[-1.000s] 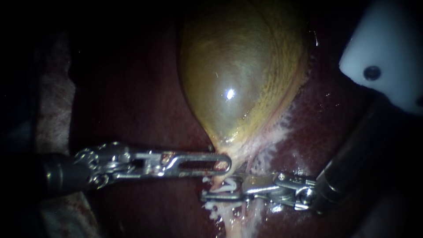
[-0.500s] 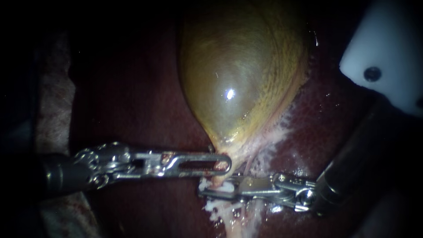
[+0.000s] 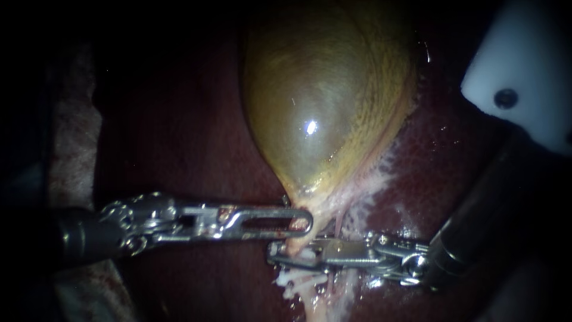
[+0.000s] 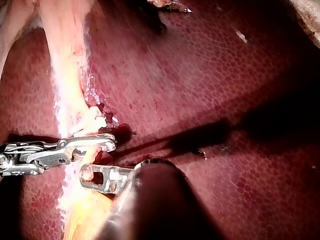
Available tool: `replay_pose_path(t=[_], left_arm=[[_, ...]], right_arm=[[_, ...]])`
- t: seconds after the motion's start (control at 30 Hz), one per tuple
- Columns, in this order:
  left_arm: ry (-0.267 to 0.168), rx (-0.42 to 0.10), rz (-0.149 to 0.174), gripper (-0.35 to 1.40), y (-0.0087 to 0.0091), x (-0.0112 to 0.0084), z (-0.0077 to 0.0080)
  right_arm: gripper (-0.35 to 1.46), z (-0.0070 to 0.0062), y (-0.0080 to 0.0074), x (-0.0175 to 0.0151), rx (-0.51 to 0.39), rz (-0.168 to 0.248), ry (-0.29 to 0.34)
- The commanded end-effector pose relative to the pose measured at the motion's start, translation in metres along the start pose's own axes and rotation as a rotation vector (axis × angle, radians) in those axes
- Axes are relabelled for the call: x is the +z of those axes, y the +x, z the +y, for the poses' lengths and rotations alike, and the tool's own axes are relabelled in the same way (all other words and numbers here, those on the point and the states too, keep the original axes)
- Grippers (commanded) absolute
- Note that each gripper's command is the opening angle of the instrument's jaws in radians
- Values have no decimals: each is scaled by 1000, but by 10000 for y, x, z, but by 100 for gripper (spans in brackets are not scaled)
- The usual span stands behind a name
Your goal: Clipping third clip left tube
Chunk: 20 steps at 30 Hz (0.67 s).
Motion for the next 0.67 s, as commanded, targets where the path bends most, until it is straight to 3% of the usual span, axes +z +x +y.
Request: replay_pose_path(t=[0.03, 0.67], left_arm=[[0, 0, 0, -35, 0, 0, 0], [0, 1, 0, -35, 0, 1, -1]], right_arm=[[-35, 0, 0, 0, 0, 0, 0], [-35, 0, -1, 0, -1, 0, 1]])
